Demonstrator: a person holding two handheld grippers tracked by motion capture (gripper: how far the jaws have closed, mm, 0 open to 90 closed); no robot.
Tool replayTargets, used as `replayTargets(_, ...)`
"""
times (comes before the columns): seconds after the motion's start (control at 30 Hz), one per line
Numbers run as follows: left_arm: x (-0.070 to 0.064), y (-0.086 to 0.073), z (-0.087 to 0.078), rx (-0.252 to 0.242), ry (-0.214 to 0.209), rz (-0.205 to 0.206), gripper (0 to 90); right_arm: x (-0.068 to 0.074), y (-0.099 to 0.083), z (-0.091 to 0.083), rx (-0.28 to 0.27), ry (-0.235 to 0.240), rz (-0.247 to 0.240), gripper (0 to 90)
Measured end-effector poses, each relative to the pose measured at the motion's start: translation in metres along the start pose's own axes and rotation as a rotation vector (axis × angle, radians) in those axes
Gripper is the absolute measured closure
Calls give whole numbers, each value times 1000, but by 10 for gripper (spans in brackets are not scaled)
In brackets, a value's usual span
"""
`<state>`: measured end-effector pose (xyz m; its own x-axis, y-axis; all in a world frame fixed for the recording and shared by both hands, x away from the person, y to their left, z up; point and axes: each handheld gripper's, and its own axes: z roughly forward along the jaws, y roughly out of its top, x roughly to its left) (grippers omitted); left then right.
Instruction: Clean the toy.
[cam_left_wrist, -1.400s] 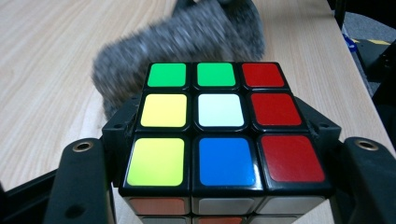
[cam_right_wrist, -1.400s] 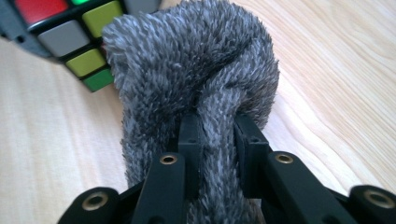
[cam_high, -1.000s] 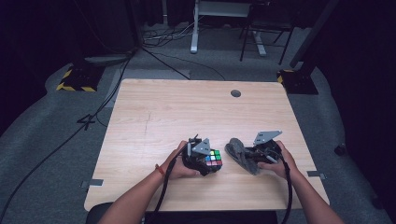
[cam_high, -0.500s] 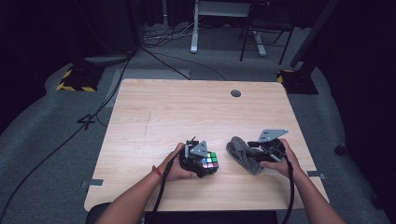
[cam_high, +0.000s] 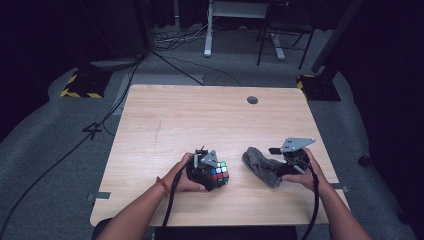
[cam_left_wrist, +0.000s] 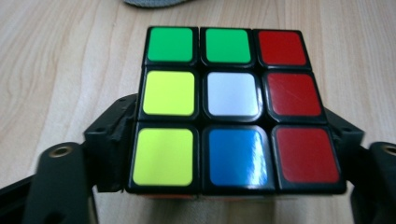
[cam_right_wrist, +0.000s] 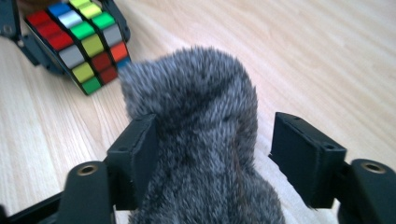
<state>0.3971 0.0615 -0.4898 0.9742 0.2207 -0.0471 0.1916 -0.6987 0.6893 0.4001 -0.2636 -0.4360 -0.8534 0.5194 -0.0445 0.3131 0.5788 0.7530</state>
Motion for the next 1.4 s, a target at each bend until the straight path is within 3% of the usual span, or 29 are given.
replayTargets(0.07, -2, 1, -1, 3, -4, 11, 232, 0, 2, -3, -30, 16, 10, 297)
replayTargets(0.3, -5, -1, -8, 30, -3, 9, 197, 5, 8, -9, -55, -1, -9, 292)
replayTargets(0.43, -7, -3, -12, 22, 8, 8, 184, 8, 11, -11, -71, -3, -22, 297)
replayTargets(0.67, -13, -3, -14, 28, 35, 23, 181, 21, 19, -15, -101, 4, -58, 313)
replayTargets(1.03, -22, -11, -22, 58, 41, 17, 186, 46, 32, -17, -139, 32, -113, 339)
replayTargets(1.27, -21, -14, -32, 25, 83, 14, 203, 71, 35, 3, -101, 98, -178, 395)
replayTargets(1.4, -26, -12, -36, 3, 121, 20, 193, 76, 31, 19, -63, 119, -189, 404)
